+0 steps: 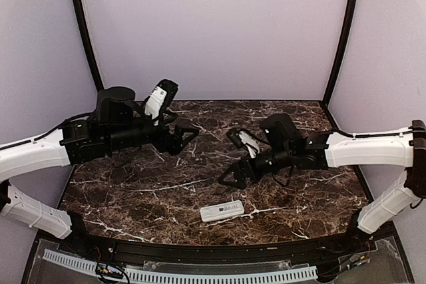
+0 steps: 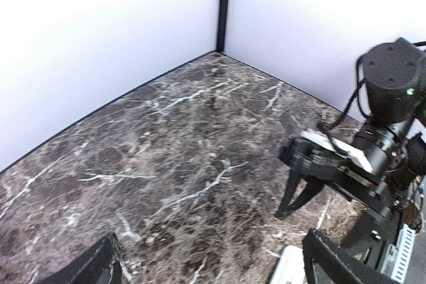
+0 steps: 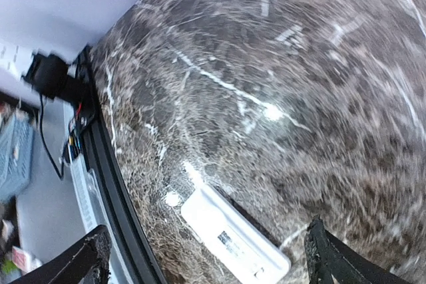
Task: Load the batteries into the remote control
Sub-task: Pick up the remote control from the center of the board.
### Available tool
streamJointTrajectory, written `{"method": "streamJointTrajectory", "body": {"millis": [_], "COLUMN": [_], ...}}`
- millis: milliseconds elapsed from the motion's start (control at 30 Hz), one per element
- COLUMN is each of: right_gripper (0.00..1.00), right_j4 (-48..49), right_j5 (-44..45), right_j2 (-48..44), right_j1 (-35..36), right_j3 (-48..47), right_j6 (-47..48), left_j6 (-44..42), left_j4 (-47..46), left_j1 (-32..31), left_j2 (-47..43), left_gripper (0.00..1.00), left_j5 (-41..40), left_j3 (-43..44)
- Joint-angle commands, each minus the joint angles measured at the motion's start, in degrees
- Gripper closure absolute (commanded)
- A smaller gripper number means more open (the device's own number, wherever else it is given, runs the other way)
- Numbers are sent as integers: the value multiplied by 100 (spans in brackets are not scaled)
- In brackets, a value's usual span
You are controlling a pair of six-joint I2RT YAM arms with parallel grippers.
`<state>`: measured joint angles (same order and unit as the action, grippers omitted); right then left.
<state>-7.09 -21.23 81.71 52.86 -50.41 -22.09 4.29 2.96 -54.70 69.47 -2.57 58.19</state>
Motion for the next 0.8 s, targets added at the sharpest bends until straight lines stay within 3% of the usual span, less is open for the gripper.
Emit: {"method": "streamJointTrajectory", "body": {"millis": [0,133,267,433,767], "right_gripper": [2,1,1,2,22], "right_j4": [-1364,-2635,-3389,-3573,-3648], "right_j5": [46,580,811,1004,1684], "right_j2": [862,2090,3046,3597,3893], "right_j1": [711,1162,1319,1438,1681], "right_j3": [-1129,-2247,-3097,-3494,-3599], "right_j6": [3027,4461,5021,5032,4779], "left_j6": [564,578,640,605,381], "left_j4": [678,929,1121,1162,983], "left_j1": [226,250,249,249,249], "left_j2": [-678,-1110,-1194,-1177,-1051], "left_gripper": [4,3,3,3,4], "left_j5": [-952,-1185,-1349,-1288,-1239], "left_j3": [-453,-644,-728,-804,-888]}}
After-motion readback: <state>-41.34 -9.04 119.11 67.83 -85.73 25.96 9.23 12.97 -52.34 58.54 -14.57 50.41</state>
